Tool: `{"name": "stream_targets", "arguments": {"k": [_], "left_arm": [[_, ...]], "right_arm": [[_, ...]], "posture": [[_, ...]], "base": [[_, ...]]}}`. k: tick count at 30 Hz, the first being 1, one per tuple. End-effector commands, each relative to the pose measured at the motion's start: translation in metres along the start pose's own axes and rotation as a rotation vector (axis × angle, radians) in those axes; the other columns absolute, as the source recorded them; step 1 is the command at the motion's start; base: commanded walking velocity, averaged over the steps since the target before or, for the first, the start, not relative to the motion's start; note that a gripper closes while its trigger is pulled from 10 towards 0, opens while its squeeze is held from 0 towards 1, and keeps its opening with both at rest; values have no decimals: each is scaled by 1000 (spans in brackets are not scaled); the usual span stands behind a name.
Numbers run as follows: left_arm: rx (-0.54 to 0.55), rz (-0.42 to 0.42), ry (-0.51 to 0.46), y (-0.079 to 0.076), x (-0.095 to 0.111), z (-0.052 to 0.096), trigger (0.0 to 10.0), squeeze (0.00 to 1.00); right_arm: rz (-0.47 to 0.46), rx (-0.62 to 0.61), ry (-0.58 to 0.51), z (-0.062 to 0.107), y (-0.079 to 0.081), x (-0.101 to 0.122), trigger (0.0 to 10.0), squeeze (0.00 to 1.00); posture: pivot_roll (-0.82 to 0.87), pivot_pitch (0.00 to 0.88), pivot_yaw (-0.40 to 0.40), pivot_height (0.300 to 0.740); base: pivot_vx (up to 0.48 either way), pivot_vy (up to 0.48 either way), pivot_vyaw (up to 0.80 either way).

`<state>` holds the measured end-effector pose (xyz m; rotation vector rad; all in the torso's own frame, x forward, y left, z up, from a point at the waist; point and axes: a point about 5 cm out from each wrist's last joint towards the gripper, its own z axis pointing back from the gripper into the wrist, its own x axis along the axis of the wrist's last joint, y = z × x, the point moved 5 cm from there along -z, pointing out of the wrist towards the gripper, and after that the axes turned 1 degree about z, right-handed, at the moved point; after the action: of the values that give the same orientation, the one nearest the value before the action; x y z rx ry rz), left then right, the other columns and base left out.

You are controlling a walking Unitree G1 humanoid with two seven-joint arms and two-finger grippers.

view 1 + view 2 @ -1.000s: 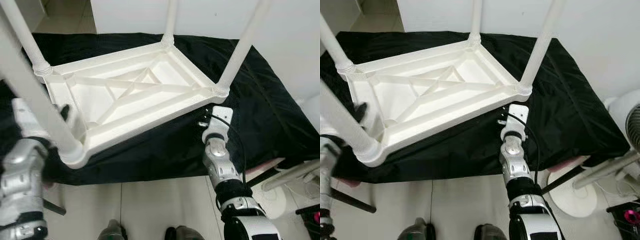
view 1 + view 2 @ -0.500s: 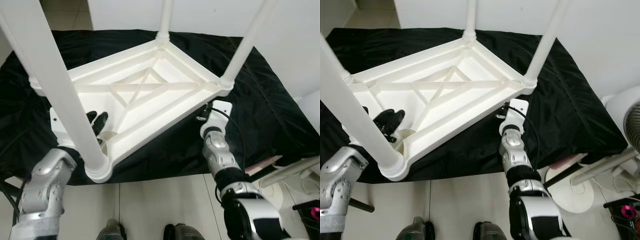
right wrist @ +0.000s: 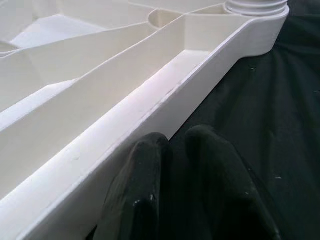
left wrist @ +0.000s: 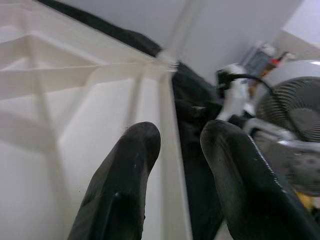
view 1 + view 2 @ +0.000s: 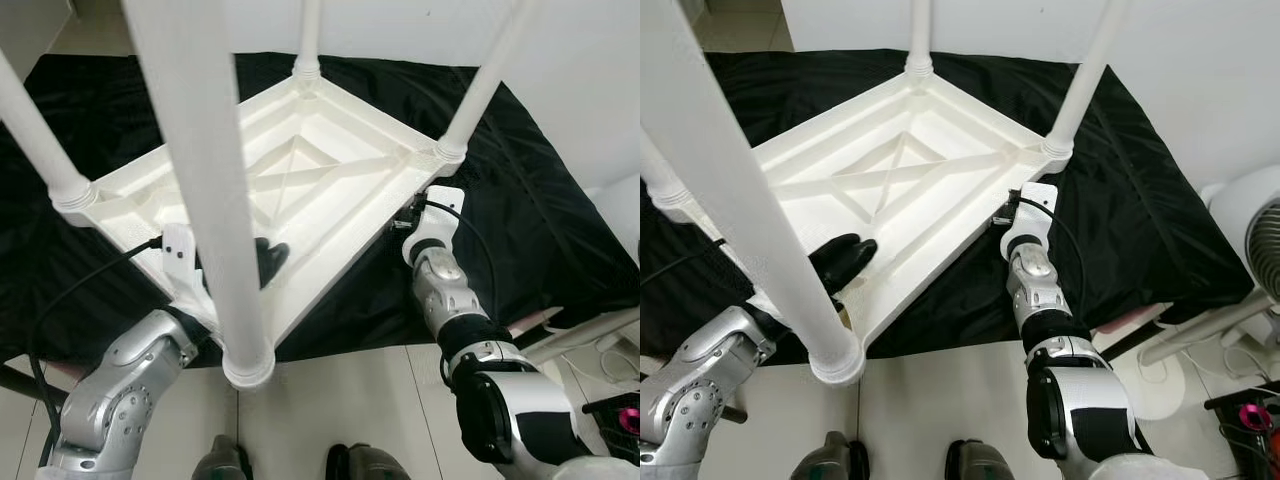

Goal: Building children table

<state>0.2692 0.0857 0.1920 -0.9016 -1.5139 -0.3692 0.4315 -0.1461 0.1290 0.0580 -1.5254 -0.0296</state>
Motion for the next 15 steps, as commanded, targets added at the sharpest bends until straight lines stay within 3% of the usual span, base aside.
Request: {"name": "stream_targets", "arguments": {"k": [1, 9, 15], "left_arm": [[-335, 22, 19, -43, -4, 2, 10000, 0], [-376, 58, 13, -55, -2, -1, 10000, 0], [-380, 69, 31, -58, -3, -3, 10000, 0]], "right_arm": [[-1, 94, -1, -1, 16, 1, 10000, 0], [21, 239, 3, -5, 29, 7, 10000, 0], [48, 184, -28, -10, 18, 19, 10000, 0]], "posture": [[-14, 124, -40, 740], [-22, 117, -23, 740], [-16, 115, -20, 740]], "base": [[0, 0, 0], [0, 0, 0], [0, 0, 0]]}}
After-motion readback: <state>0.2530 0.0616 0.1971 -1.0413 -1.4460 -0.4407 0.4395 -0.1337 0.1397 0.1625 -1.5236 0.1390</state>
